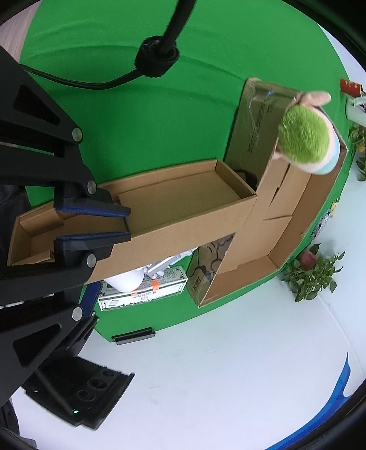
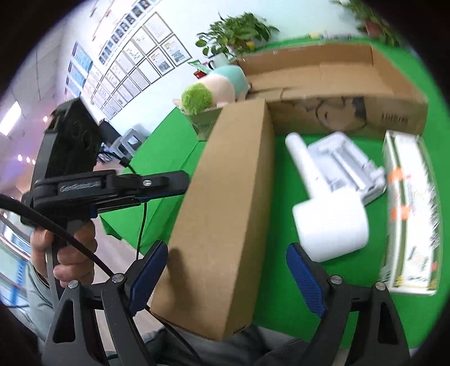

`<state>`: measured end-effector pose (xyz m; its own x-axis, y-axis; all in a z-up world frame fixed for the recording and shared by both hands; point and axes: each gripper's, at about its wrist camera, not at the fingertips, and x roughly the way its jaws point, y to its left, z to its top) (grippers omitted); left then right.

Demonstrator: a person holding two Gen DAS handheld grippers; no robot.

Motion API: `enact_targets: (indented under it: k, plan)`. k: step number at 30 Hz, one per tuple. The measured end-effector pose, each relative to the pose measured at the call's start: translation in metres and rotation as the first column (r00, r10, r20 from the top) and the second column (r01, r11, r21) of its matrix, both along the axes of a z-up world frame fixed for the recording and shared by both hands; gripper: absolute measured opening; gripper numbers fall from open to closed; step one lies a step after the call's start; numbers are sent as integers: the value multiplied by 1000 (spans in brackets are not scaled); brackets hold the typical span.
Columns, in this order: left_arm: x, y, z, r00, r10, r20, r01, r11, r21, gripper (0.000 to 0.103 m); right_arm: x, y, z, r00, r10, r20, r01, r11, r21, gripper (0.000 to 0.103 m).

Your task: Organize objects

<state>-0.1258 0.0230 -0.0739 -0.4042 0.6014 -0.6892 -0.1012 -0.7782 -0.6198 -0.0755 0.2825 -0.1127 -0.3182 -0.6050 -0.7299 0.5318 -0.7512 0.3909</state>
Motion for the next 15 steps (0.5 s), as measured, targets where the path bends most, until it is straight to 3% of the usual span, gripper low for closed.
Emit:
enact_targets:
  k: [6, 9, 10, 15]
  plan:
    - [-2, 15, 4, 999, -43, -11, 43, 999, 8, 7, 12, -13, 5, 994, 36, -103, -24, 993, 112, 86]
    - [-6, 26, 7, 997, -80, -22, 80, 997, 10, 3, 14, -14, 2, 986, 37, -165, -1, 977, 211, 76]
    - [-8, 30, 7, 996, -89, -26, 89, 996, 8, 3, 14, -12, 1, 984, 23, -178, 20, 972, 232, 67]
    - [-9, 36, 8, 996, -74, -50, 71, 996, -53, 3, 4, 17, -2, 992, -62, -109, 75, 990, 117, 58]
